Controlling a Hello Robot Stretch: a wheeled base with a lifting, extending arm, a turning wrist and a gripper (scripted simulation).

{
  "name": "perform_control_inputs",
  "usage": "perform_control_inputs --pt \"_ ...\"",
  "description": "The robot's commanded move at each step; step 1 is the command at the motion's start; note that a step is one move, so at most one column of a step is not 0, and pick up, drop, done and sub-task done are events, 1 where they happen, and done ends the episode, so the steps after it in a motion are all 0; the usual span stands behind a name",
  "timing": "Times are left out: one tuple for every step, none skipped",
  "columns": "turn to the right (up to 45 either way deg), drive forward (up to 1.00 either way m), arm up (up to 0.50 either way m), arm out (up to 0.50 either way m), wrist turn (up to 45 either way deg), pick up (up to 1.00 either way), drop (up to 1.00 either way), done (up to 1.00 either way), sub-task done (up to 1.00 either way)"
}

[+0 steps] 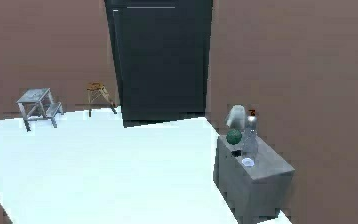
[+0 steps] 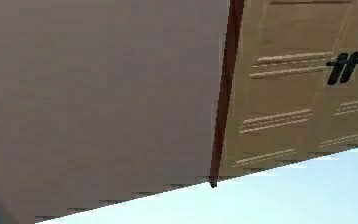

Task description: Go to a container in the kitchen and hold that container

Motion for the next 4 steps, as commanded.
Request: perform_control_inputs --pt "9.0 0.00 0.00 0.00 0.0 0.00 0.00 0.00 0.00" --pt "0.0 0.05 0.00 0.00 0.0 0.00 0.00 0.00 0.00" --pt "45.0 0.00 0.00 0.00 0.0 0.00 0.00 0.00 0.00" --pt "30.0 0.00 0.00 0.00 0.0 0.00 0.00 0.00 0.00"
